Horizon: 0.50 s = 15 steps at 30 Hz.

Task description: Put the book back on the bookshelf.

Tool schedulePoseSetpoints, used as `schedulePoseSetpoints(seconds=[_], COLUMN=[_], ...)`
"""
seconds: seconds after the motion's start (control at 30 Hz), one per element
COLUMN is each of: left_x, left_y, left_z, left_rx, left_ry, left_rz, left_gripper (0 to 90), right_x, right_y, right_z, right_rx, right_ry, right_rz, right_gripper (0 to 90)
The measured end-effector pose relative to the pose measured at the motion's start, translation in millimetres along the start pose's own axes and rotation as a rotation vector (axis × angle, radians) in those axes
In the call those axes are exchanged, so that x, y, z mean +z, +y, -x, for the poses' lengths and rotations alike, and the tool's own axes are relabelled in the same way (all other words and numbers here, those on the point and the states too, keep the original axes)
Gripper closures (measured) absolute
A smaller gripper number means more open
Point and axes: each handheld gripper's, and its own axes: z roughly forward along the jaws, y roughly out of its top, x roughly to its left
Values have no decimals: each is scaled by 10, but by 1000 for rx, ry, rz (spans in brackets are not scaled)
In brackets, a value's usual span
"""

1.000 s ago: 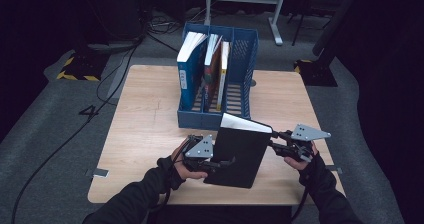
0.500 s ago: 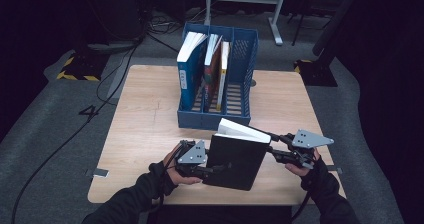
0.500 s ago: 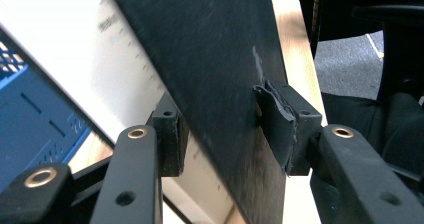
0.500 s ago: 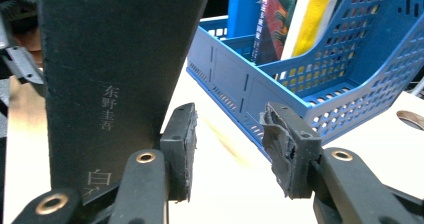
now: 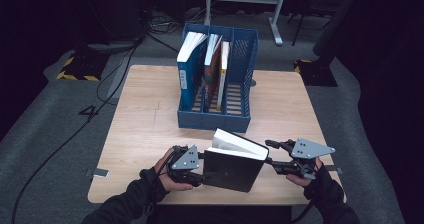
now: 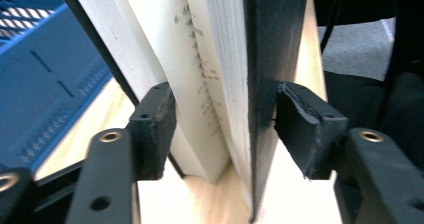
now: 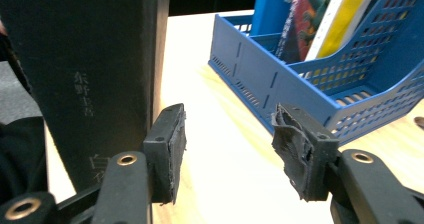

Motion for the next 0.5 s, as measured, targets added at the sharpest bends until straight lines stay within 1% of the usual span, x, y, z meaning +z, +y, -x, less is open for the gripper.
schedulePoseSetpoints(seconds=[0.03, 0.07, 0.13, 0.17, 0.27, 0.4, 0.43, 0.47, 0.5], left_x=[0, -8, -12, -17, -52, -62, -58, -51, -45], left_y=[0, 7, 5, -6, -47, -41, -47, -65, -71], left_z=[0, 17, 16, 7, -28, -21, -21, -29, -26], left_rx=[0, 10, 7, -8, -44, -32, -35, -49, -46], left_ry=[0, 20, 19, 19, 24, 30, 31, 21, 23], left_rz=[0, -5, -5, 1, 9, 2, 4, -7, -15], left_gripper=[460, 460, 446, 446, 383, 371, 365, 359, 360], right_x=[-2, -2, -2, -3, -39, -70, -81, -104, -111], right_y=[-1, -4, -7, -9, -40, -53, -57, -71, -80], right_z=[-19, -35, -51, -58, -66, -67, -69, -76, -80], right_rx=[3, 0, -4, -4, 14, 14, 13, 14, 13], right_ry=[-1, 2, 1, -3, 4, 8, 10, 22, 27], right_rz=[-2, -5, -11, -15, -14, -15, -19, -23, -33], right_gripper=[476, 481, 485, 484, 475, 456, 445, 422, 409])
